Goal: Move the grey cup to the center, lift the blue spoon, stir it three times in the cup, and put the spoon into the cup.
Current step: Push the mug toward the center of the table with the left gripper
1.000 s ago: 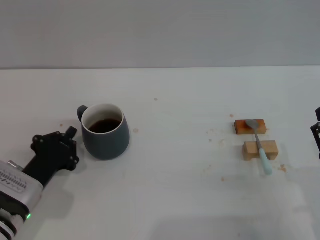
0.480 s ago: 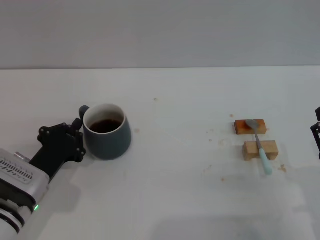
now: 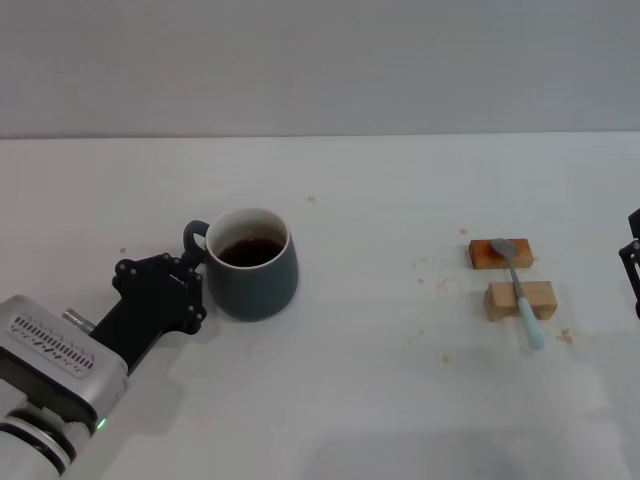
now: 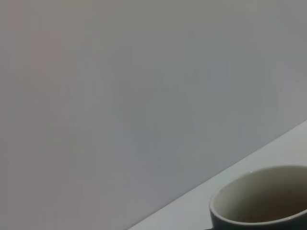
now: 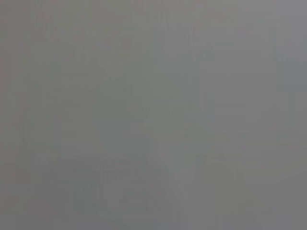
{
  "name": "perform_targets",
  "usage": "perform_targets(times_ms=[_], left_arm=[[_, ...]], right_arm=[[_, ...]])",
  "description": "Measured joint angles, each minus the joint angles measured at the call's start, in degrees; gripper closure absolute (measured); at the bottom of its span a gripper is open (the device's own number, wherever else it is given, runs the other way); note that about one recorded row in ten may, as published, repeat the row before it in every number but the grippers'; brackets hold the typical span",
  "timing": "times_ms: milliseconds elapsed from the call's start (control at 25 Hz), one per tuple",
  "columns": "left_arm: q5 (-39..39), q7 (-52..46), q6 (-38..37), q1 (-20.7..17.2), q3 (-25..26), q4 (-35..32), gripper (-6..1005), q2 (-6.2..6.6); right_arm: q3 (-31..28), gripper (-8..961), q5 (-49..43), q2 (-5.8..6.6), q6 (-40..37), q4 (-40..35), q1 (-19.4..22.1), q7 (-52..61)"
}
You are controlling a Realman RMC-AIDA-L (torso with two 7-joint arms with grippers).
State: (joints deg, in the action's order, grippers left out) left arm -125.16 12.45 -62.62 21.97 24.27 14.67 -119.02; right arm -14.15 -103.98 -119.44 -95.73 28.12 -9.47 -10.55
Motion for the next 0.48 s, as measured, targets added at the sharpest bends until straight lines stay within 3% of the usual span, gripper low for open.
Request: perform_targets(times_ms=[480], left_arm=[[0.0, -0.1, 0.1, 0.9, -2.9, 1.6, 1001, -0.07]], right_arm=[[0.0, 202, 0.0, 0.0, -0.1, 0.0, 0.0, 0.0]])
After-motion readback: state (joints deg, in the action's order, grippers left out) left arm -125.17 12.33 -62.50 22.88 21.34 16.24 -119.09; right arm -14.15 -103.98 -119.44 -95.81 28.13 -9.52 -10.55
